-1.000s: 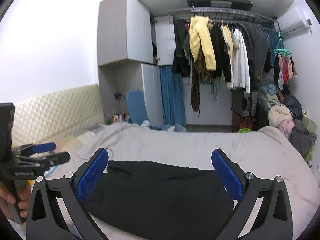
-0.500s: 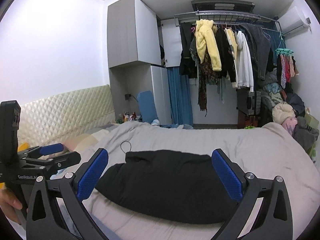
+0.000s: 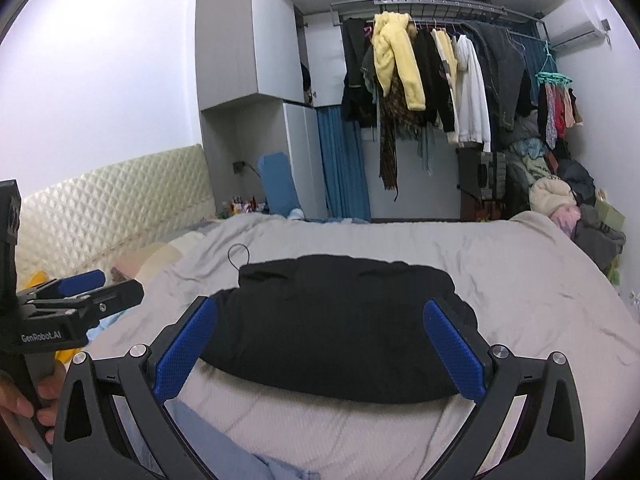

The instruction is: Fold large clothes

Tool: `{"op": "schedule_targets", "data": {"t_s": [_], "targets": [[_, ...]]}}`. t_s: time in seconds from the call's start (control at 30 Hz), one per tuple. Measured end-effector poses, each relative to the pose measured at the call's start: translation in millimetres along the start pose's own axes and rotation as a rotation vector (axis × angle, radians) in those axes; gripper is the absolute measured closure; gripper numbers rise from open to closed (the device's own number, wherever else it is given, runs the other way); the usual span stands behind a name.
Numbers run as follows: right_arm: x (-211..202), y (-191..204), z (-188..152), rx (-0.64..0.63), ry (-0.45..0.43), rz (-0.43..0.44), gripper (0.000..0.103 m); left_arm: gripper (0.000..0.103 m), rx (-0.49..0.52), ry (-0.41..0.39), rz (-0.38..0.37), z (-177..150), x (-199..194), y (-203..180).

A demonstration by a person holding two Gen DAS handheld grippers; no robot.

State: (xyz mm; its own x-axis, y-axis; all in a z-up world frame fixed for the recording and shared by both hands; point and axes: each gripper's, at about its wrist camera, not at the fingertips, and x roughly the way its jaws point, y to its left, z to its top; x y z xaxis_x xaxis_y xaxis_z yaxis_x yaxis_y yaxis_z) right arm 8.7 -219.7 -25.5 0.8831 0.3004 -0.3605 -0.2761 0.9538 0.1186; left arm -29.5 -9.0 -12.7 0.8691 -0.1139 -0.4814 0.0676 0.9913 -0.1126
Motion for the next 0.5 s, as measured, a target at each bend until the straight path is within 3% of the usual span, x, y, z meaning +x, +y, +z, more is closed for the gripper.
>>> {"op": "schedule_targets", "data": {"t_s": [0.5], "targets": [[8, -8, -16, 0.02, 0.04, -0.047, 0.0, 0.0, -0.006, 0.063, 0.003, -14, 25, 1]]}}
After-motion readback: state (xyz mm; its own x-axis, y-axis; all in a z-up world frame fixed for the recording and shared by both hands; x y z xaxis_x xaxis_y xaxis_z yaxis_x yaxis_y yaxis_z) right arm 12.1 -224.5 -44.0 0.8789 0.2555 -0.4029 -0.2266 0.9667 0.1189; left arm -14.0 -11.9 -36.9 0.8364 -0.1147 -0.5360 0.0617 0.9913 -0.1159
